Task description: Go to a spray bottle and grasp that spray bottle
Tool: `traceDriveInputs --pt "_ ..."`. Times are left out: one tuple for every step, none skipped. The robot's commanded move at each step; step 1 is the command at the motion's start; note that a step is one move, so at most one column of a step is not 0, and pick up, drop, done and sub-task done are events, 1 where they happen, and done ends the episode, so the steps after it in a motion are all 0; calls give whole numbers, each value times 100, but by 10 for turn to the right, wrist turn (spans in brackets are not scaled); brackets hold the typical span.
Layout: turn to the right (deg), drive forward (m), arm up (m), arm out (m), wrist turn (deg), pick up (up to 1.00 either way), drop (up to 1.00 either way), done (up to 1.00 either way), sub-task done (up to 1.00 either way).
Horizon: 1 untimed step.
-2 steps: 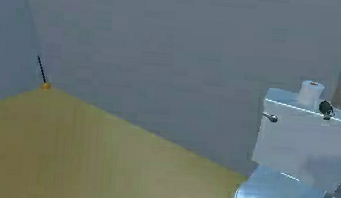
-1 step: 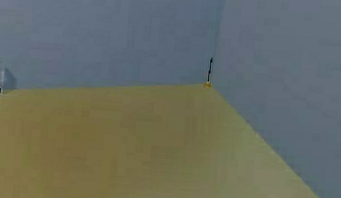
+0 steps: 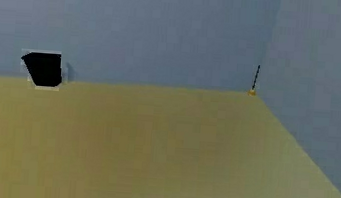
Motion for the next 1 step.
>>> traceDriveInputs --pt "0 10 0 0 0 0 0 0 0"
